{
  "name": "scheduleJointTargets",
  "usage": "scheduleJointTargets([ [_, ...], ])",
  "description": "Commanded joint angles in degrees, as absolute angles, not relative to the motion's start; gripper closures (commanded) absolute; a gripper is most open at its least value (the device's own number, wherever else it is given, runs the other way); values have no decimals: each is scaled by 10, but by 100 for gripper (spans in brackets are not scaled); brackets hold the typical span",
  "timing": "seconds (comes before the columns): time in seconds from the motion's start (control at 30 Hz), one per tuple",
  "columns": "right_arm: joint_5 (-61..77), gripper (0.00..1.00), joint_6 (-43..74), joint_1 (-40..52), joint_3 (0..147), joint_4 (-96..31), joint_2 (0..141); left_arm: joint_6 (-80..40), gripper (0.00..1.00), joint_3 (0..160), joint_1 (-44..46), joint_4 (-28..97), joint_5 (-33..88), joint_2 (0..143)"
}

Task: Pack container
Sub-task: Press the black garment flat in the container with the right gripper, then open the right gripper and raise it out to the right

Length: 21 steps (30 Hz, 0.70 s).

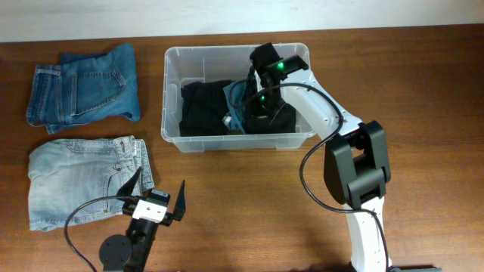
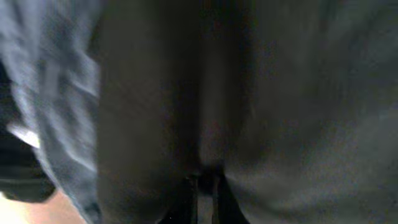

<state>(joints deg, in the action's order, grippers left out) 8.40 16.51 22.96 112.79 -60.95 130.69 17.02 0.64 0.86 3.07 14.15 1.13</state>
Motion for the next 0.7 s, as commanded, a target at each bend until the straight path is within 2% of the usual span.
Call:
scheduleJointTargets([
  [0.0,65,96,170,235,1197,-581,1298,177,1,5,6,35,142,8],
  [0.23,28,92,171,235,1228,-488,1318,176,1,5,6,35,142,8],
  [0.67,-7,92,170,231,1228,-430,1418,177,1,5,6,35,142,8],
])
